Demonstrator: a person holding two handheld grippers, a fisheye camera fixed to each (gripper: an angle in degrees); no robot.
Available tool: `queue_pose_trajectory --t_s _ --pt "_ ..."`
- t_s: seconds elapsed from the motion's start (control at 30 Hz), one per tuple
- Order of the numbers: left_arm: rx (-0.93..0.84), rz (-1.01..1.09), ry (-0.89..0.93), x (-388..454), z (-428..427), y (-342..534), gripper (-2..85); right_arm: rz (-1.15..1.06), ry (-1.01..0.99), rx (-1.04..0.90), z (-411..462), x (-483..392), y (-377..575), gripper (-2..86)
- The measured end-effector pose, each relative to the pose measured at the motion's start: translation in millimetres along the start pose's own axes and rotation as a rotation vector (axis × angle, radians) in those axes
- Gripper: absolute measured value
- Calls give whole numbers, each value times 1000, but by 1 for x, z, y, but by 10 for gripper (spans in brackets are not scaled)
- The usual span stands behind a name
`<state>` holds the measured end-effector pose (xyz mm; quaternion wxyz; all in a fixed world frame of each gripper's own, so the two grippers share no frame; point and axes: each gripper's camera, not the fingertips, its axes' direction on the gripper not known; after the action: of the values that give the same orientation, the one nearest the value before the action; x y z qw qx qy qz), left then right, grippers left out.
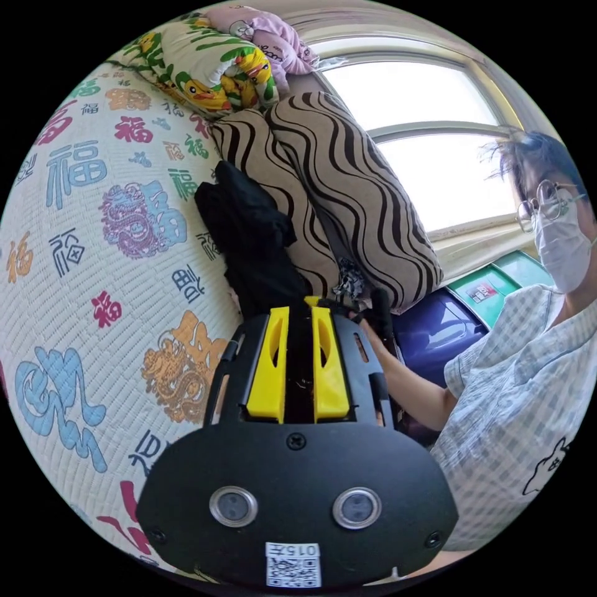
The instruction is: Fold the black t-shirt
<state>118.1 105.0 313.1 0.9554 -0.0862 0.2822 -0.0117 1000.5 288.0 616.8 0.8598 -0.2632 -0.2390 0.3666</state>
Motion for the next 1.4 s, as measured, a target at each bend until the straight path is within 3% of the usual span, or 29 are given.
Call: queue_pose_trajectory --t_s 0.1,0.23,0.3,0.33,0.47,0.67,0.77,0.87,0.97,1.03,1.23,1.4 --pt "-29 33 -81 -2 1 8 113 -140 -132 -22 22 -33 1 -10" --pt "-11 90 -140 9 -13 27 169 -173 -557 -33 62 -71 11 -10" --pt "24 125 -149 20 -28 33 159 -183 -678 -71 82 -97 16 -10" --pt "61 148 -153 31 -43 37 111 -215 -725 -113 96 -117 19 -10" --pt "97 150 -256 66 -105 51 6 -253 -785 -153 116 -168 24 -10" --pt "166 405 -799 179 -230 81 -5 -404 -732 -198 116 -251 31 -10" --pt "149 593 -982 235 -254 100 -3 -384 -707 -189 122 -267 41 -9" --pt "120 668 -1086 244 -245 115 5 -177 -561 -227 144 -241 55 -7" --pt "8 510 -948 194 -222 115 37 14 -312 -305 164 -211 79 -6" --pt "-174 279 -746 137 -207 117 50 124 -208 -322 165 -199 96 -6" --pt "-44 -103 -487 67 -275 162 27 182 -89 -408 181 -207 108 -6" --pt "51 -421 -492 -7 -336 199 53 56 69 -641 244 -219 98 -7"
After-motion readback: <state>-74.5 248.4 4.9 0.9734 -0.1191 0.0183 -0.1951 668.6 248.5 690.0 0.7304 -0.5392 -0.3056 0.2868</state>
